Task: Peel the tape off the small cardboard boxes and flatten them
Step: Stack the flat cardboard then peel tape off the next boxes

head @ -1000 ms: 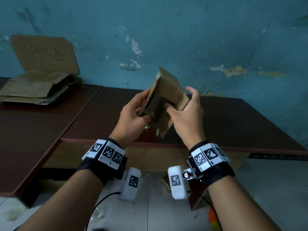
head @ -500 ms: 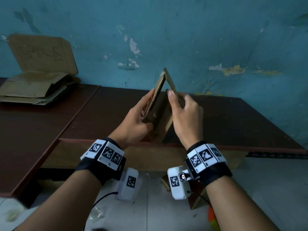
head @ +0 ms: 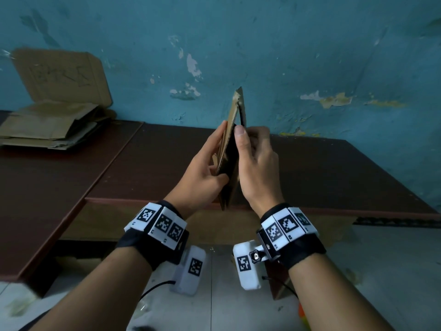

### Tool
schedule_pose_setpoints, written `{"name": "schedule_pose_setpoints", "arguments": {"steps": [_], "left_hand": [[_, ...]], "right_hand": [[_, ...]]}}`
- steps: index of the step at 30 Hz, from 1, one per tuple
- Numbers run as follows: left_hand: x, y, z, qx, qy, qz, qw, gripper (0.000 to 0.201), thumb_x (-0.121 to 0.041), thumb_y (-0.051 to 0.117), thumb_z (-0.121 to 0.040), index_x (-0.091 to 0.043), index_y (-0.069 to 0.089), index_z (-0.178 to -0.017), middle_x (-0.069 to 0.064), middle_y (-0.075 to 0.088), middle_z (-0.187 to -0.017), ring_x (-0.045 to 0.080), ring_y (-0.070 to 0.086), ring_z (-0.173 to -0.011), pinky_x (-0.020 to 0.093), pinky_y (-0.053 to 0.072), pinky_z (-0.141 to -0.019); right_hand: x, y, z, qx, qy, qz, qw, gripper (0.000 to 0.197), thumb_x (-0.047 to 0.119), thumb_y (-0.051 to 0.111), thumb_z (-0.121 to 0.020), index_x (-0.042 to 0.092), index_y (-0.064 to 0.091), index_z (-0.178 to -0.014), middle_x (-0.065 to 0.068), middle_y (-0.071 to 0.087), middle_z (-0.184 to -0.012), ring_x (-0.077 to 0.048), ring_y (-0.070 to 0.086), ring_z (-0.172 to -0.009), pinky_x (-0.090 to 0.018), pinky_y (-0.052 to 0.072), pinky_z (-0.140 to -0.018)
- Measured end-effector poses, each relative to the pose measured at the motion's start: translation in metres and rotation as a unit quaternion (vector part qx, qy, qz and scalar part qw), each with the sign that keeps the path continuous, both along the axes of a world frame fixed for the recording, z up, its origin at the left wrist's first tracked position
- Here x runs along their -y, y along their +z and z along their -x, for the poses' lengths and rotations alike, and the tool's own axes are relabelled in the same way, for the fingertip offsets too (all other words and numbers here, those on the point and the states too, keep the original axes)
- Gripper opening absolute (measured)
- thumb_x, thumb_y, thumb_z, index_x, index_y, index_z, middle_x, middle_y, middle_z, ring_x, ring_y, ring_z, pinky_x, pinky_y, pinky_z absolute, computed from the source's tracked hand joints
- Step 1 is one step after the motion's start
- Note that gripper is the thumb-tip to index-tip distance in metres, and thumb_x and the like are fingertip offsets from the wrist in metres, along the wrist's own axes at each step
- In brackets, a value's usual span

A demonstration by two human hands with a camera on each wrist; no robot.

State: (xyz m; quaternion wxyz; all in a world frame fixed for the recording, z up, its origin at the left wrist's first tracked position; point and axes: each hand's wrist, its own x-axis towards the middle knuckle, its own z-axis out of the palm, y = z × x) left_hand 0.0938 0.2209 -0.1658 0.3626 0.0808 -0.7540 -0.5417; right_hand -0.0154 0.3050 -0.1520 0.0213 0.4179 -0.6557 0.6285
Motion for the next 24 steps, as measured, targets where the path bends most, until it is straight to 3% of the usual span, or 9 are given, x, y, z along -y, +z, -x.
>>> {"name": "schedule_pose_setpoints", "arguments": {"steps": [2, 7, 9, 11, 12, 14, 17, 21, 24], "left_hand": [[-0.001, 0.001, 0.001, -0.016, 0.018, -0.012, 1.0, 0.09, 0.033, 0.05, -0.083, -0.009, 0.038, -0.162, -0.003, 0.064, -0.135, 0.004, 0.065, -0.122, 0.02, 0.056, -0.093], [0.0, 0.004, 0.0, -0.028, 0.02, -0.07, 0.997, 0.078, 0.03, 0.051, -0.081, -0.014, 0.046, -0.145, -0.003, 0.064, -0.1, 0.01, 0.065, -0.087, 0.022, 0.054, -0.069], [0.003, 0.008, -0.006, -0.008, 0.013, -0.087, 0.996, 0.099, 0.018, 0.054, -0.076, -0.023, 0.034, -0.164, 0.002, 0.065, -0.113, 0.014, 0.065, -0.096, 0.025, 0.055, -0.074], [0.006, 0.011, -0.011, 0.014, 0.005, -0.091, 0.996, 0.117, -0.003, 0.061, -0.068, -0.038, 0.019, -0.171, 0.003, 0.059, -0.145, 0.02, 0.059, -0.127, 0.041, 0.052, -0.106], [0.008, 0.01, -0.011, 0.024, 0.007, -0.073, 0.997, 0.119, -0.016, 0.062, -0.064, -0.045, 0.018, -0.171, 0.001, 0.052, -0.157, 0.025, 0.049, -0.144, 0.055, 0.038, -0.123], [0.013, 0.006, -0.01, 0.052, 0.018, -0.033, 0.998, 0.116, -0.033, 0.058, -0.06, -0.05, 0.019, -0.168, 0.005, 0.046, -0.16, 0.037, 0.035, -0.152, 0.071, 0.021, -0.127], [0.014, 0.007, -0.011, 0.047, 0.021, -0.022, 0.998, 0.113, -0.039, 0.057, -0.062, -0.042, 0.023, -0.17, -0.003, 0.039, -0.168, 0.025, 0.028, -0.158, 0.061, 0.02, -0.13], [0.003, 0.014, -0.012, 0.0, -0.02, -0.063, 0.998, 0.109, -0.04, 0.058, -0.071, -0.026, 0.02, -0.173, -0.009, 0.029, -0.176, 0.004, 0.028, -0.16, 0.029, 0.031, -0.125], [-0.003, 0.013, -0.01, -0.007, -0.01, -0.126, 0.992, 0.087, -0.035, 0.055, -0.082, -0.029, 0.036, -0.167, 0.001, 0.046, -0.168, 0.023, 0.04, -0.157, 0.045, 0.036, -0.126]], "right_hand": [[0.003, -0.003, -0.002, 0.02, 0.051, 0.023, 0.998, 0.047, 0.06, 0.065, -0.1, 0.022, 0.054, -0.126, 0.012, 0.073, -0.11, 0.001, 0.072, -0.102, -0.021, 0.056, -0.088], [0.007, -0.009, -0.003, 0.061, 0.152, 0.028, 0.986, 0.065, 0.055, 0.071, -0.093, 0.025, 0.048, -0.146, 0.006, 0.067, -0.142, -0.008, 0.065, -0.134, -0.039, 0.053, -0.117], [0.005, -0.005, -0.001, 0.081, 0.17, 0.035, 0.981, 0.063, 0.052, 0.067, -0.099, 0.024, 0.049, -0.152, 0.003, 0.066, -0.147, -0.007, 0.064, -0.136, -0.034, 0.052, -0.117], [0.004, 0.0, 0.0, 0.097, 0.177, 0.038, 0.979, 0.059, 0.048, 0.057, -0.106, 0.021, 0.05, -0.157, 0.007, 0.064, -0.148, 0.0, 0.06, -0.138, -0.02, 0.047, -0.116], [0.004, 0.002, 0.002, 0.105, 0.176, 0.044, 0.978, 0.058, 0.049, 0.053, -0.107, 0.02, 0.051, -0.157, 0.009, 0.064, -0.148, 0.003, 0.058, -0.139, -0.016, 0.044, -0.117], [0.008, 0.004, 0.004, 0.131, 0.169, 0.059, 0.975, 0.065, 0.061, 0.049, -0.105, 0.02, 0.055, -0.155, 0.007, 0.064, -0.151, -0.003, 0.055, -0.145, -0.03, 0.039, -0.128], [0.016, 0.001, 0.01, 0.176, 0.163, 0.077, 0.968, 0.083, 0.083, 0.051, -0.096, 0.024, 0.058, -0.154, -0.001, 0.062, -0.157, -0.017, 0.053, -0.152, -0.054, 0.035, -0.131], [0.017, 0.0, 0.02, 0.254, 0.158, 0.088, 0.95, 0.101, 0.101, 0.062, -0.073, 0.033, 0.063, -0.148, -0.006, 0.06, -0.16, -0.025, 0.051, -0.154, -0.061, 0.034, -0.13], [0.016, -0.001, 0.024, 0.255, 0.184, 0.066, 0.947, 0.103, 0.098, 0.066, -0.074, 0.033, 0.061, -0.154, -0.007, 0.057, -0.164, -0.026, 0.048, -0.157, -0.061, 0.031, -0.132]]}}
